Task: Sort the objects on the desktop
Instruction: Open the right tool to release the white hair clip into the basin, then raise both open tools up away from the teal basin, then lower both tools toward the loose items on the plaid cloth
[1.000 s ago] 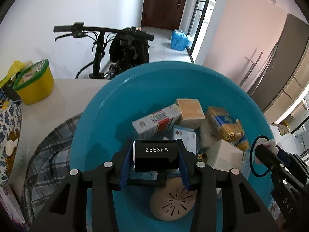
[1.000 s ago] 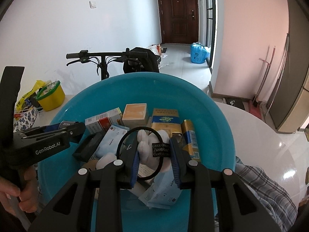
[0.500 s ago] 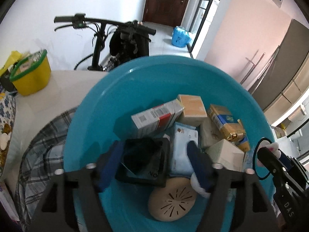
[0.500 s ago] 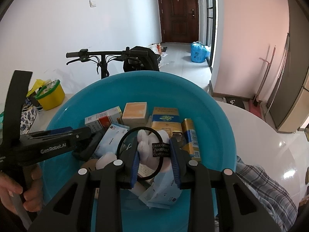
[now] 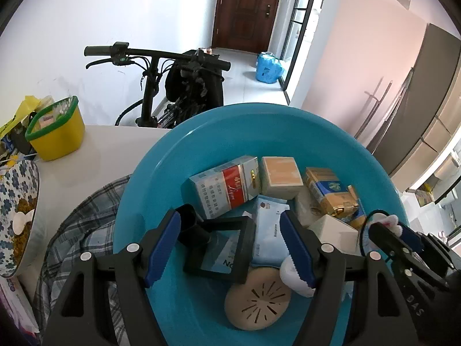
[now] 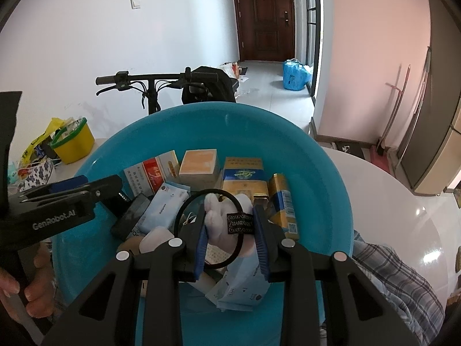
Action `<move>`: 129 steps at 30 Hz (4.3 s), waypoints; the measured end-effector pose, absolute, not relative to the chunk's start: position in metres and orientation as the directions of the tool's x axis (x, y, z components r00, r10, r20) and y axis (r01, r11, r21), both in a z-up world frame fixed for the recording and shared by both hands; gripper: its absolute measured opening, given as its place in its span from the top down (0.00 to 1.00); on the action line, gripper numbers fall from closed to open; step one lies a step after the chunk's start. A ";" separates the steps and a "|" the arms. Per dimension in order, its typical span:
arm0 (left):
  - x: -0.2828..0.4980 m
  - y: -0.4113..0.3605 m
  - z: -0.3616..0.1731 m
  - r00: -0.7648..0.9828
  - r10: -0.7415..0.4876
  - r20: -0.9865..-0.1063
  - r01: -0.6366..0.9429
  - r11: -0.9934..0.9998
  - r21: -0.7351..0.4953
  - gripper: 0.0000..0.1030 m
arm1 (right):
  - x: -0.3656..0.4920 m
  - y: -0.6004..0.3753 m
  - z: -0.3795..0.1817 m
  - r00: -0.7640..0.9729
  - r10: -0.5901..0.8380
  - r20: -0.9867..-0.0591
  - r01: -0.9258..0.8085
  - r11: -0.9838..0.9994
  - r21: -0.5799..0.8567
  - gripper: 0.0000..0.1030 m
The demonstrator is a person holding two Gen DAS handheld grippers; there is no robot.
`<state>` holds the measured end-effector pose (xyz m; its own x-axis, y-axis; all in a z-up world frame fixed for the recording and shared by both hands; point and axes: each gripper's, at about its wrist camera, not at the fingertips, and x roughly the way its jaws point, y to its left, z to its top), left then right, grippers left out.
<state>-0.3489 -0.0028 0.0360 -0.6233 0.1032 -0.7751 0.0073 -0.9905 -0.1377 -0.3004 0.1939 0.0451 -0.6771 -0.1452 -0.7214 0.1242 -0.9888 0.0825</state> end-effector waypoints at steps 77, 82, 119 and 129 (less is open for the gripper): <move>-0.171 0.003 0.195 -0.984 -0.033 -0.178 0.037 -0.999 -0.015 0.00 | -0.155 0.204 0.207 -0.982 0.007 -0.188 -0.001 -0.999 -0.033 0.01; -0.144 0.011 0.207 -0.982 0.022 -0.189 -0.029 -0.999 0.039 0.00 | -0.121 0.207 0.224 -0.989 -0.082 -0.126 0.078 -0.996 0.033 0.00; 0.006 -0.001 0.251 -0.981 0.161 0.109 -0.174 -0.978 -0.119 0.00 | -0.010 0.218 0.250 -0.989 -0.141 0.038 0.142 -0.990 0.026 0.00; 0.008 0.004 0.237 -0.983 0.183 -0.010 -0.182 -0.982 -0.057 0.00 | 0.013 0.222 0.237 -0.992 -0.122 0.009 0.122 -0.992 0.019 0.00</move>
<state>0.0080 0.0037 0.2373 -0.9830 0.1832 -0.0097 -0.1824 -0.9816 -0.0571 0.0126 0.2221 0.2369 -0.9925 -0.1220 0.0093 0.1222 -0.9923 0.0186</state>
